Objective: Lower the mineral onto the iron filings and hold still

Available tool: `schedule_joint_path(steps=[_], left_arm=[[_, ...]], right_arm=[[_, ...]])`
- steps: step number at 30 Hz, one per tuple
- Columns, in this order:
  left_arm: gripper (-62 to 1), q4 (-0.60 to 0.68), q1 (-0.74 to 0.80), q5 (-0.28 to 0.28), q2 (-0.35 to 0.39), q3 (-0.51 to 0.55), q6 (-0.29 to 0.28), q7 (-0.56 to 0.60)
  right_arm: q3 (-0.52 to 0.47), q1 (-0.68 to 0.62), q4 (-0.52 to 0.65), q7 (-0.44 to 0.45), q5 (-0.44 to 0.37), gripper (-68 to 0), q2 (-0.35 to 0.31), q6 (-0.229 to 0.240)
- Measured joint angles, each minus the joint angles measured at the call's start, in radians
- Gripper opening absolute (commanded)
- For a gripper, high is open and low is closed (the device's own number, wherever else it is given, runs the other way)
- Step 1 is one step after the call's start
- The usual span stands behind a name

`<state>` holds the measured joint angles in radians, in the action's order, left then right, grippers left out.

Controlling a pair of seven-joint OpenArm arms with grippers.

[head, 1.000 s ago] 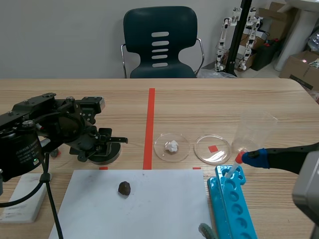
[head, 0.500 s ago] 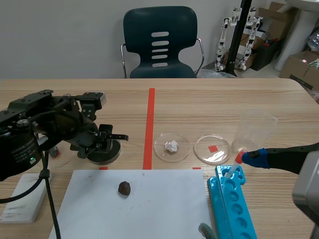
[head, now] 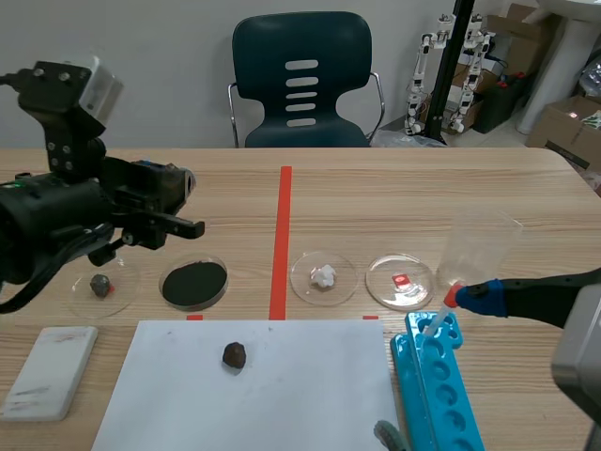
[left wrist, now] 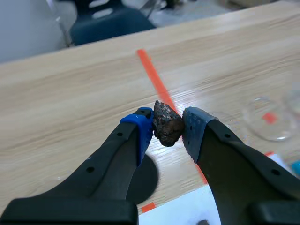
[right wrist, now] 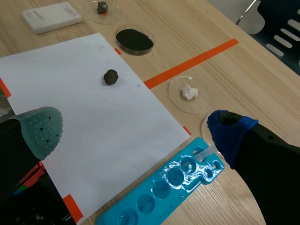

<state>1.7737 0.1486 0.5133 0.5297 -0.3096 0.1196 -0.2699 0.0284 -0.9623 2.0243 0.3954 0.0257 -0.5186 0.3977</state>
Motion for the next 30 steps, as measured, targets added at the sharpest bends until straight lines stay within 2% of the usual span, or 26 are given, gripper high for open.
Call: schedule_joint_path(steps=[4, 7, 8, 9, 15, 20, 30], left_arm=[[-51.9, 0.127, 0.2, -0.002, 0.019, 0.09, -0.125, 0.161], [-51.9, 0.181, 0.336, -0.017, 0.019, 0.157, -0.172, 0.232], [-51.9, 0.196, 0.382, -0.038, 0.019, 0.176, -0.183, 0.25], [-51.9, 0.206, 0.418, -0.094, 0.019, 0.187, -0.201, 0.274], [-51.9, 0.254, 0.605, -0.285, 0.019, 0.199, -0.206, 0.384], [-51.9, 0.253, 0.681, -0.393, 0.019, 0.199, -0.203, 0.401], [-51.9, 0.253, 0.668, -0.39, 0.019, 0.199, -0.203, 0.391]], right_arm=[[0.0, 0.0, 0.0, 0.003, -0.001, -2.2, 0.0, 0.0], [0.0, 0.0, 0.0, 0.002, 0.0, -2.2, 0.0, 0.001], [0.0, 0.0, 0.0, 0.002, 0.0, -2.2, 0.0, 0.0], [0.0, 0.0, 0.0, 0.003, -0.001, -2.2, 0.0, 0.0], [0.0, 0.0, 0.0, 0.003, 0.0, -2.2, 0.0, 0.0], [0.0, 0.0, 0.0, 0.003, 0.0, -2.2, 0.0, 0.0], [0.0, 0.0, 0.0, 0.003, 0.0, -2.2, 0.0, 0.0]])
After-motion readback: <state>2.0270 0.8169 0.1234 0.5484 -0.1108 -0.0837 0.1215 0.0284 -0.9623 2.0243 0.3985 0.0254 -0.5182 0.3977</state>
